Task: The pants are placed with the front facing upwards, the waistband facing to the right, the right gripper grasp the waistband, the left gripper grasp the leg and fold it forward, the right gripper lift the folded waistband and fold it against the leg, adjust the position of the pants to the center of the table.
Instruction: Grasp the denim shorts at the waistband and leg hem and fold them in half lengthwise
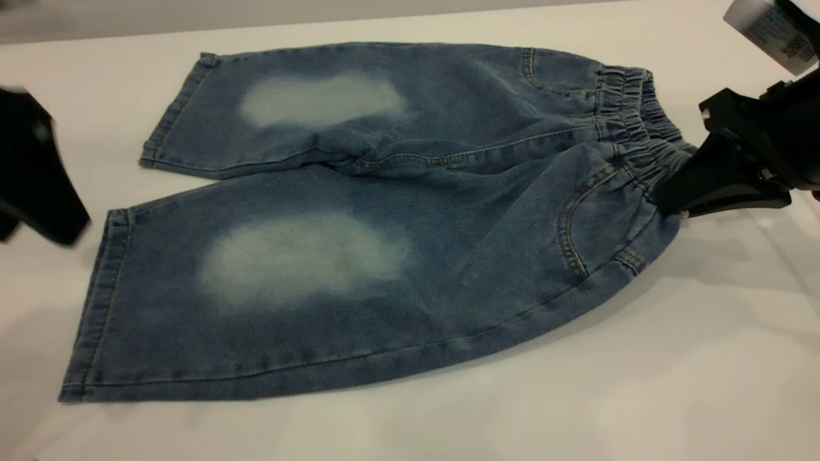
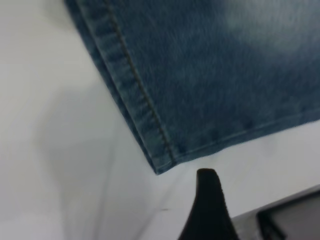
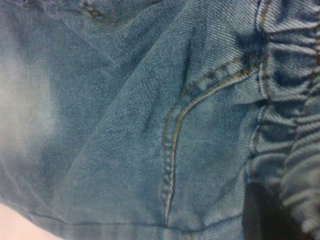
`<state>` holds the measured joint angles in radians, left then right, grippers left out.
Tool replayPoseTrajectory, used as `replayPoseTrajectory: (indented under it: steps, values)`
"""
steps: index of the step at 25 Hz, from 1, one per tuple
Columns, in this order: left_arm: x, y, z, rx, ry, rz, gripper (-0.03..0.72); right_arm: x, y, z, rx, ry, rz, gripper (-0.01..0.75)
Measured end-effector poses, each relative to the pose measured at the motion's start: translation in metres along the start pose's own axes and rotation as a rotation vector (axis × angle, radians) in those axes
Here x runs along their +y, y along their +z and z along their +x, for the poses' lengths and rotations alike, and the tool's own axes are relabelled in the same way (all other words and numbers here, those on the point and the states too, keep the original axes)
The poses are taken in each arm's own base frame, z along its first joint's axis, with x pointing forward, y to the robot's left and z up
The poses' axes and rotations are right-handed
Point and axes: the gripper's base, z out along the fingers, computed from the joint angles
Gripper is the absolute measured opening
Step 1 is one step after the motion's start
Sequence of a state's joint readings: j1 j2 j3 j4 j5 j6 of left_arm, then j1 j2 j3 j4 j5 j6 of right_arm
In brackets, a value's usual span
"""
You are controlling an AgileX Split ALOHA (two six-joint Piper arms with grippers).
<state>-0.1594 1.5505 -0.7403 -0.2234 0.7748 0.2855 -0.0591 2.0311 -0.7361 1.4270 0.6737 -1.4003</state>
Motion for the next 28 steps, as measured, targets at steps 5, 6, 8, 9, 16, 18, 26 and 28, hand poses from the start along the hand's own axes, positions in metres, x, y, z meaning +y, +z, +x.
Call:
replayPoseTrajectory:
  steps: [5, 6, 8, 9, 16, 18, 26, 28]
  values:
    - [-0.003, 0.03, 0.0, 0.137, 0.05, -0.044, 0.469, 0.0, 0.0, 0.0, 0.0, 0.001, 0.0, 0.038]
    - [-0.001, 0.033, 0.0, 0.154, 0.05, -0.056, 0.469, 0.0, 0.0, 0.0, 0.001, 0.0, 0.0, 0.038]
    - [0.002, 0.039, 0.001, 0.184, 0.047, -0.075, 0.469, 0.0, 0.0, 0.0, 0.001, 0.0, 0.0, 0.038]
    - [0.003, 0.041, 0.002, 0.194, 0.05, -0.082, 0.469, 0.0, 0.0, 0.0, 0.0, 0.0, 0.001, 0.038]
    - [0.006, 0.044, 0.003, 0.218, 0.041, -0.112, 0.469, 0.0, 0.0, -0.002, -0.001, -0.009, 0.003, 0.038]
    - [0.008, 0.043, 0.003, 0.219, 0.021, -0.138, 0.469, 0.0, 0.0, -0.002, 0.003, -0.004, 0.004, 0.038]
    - [0.01, 0.053, 0.005, 0.266, -0.037, -0.154, 0.469, 0.0, 0.0, -0.002, 0.003, -0.007, 0.004, 0.038]
    - [0.011, 0.059, 0.006, 0.291, -0.041, -0.151, 0.469, 0.0, 0.0, -0.002, 0.003, -0.008, 0.004, 0.038]
